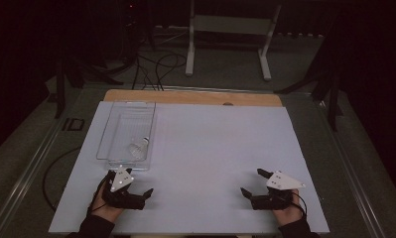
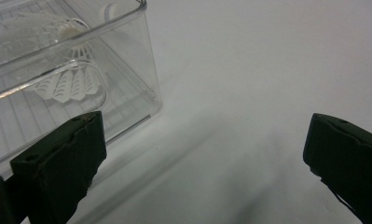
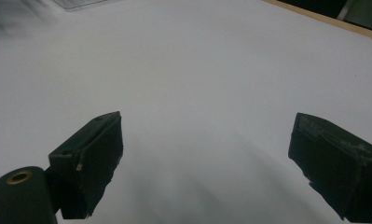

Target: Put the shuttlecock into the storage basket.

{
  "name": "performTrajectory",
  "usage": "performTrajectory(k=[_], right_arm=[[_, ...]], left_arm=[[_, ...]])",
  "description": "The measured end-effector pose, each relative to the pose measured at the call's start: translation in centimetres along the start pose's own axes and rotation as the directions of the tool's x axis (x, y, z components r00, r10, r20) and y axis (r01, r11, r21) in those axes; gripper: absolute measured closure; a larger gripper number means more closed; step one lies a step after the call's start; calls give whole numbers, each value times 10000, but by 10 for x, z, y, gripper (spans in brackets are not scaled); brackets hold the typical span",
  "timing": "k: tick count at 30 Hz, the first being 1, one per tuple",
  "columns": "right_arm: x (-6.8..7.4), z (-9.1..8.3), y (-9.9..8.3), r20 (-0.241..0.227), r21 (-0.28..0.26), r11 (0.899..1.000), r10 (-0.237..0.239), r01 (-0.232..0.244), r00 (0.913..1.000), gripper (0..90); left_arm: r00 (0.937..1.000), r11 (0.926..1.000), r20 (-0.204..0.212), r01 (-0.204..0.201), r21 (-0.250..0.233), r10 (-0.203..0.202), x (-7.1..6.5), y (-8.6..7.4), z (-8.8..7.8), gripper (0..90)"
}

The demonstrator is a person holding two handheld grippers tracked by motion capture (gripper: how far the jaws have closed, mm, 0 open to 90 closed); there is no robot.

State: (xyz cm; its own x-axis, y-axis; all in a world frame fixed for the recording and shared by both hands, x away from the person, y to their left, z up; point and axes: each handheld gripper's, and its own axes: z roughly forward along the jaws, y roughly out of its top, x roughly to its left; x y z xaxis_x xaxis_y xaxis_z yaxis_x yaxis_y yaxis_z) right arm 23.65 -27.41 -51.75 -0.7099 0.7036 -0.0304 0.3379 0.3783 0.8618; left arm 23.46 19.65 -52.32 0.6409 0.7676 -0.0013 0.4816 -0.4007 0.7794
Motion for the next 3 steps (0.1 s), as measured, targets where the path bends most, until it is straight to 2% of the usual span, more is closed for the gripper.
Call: performTrajectory(k=[3], right_arm=[[0, 0, 0, -1, 33, 10000, 1, -1, 10000, 101]], left_arm=[[9999, 9999, 60, -108, -8, 108, -1, 0, 0, 0]])
